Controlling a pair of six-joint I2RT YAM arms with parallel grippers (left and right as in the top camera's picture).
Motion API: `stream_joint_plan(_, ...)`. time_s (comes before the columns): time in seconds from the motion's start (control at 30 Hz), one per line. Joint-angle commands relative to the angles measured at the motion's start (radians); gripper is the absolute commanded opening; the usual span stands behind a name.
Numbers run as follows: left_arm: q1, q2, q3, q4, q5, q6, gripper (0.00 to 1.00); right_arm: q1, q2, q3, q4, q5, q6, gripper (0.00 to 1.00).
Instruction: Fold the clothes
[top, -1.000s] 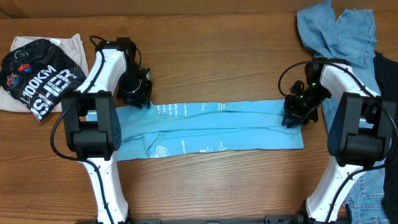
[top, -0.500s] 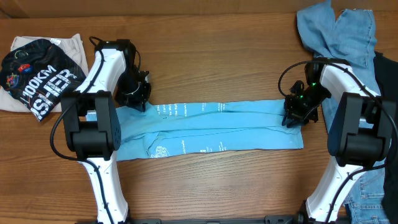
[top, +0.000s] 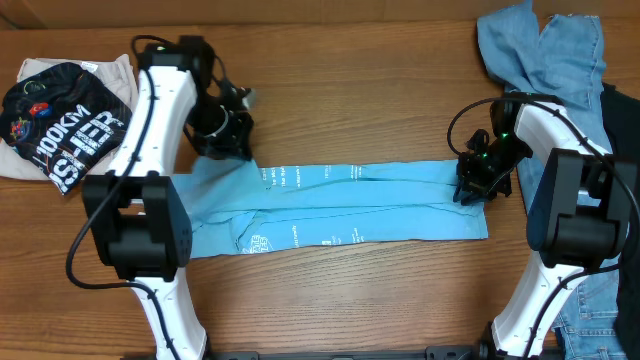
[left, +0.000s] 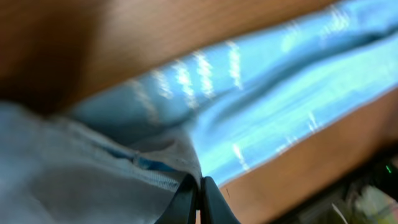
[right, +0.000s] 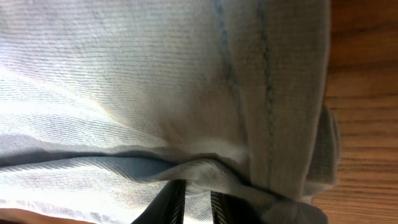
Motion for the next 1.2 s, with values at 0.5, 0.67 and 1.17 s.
stream_joint_plan(0.5,-0.196,-0.011,0.003,-0.105,-0.068,0.058,0.07,0.003,0.018,-0.034,0.011,0.010,0.003,0.18)
stream_joint_plan(0.67,-0.196,-0.011,0.003,-0.120,-0.069,0.058,0.08,0.003,0.018,-0.034,0.011,0.010,0.003,0.18)
stream_joint_plan(1.17,-0.192,-0.011,0.003,-0.152,-0.145,0.029,0.22,0.003,0.018,-0.034,0.006,0.011,0.003,0.18)
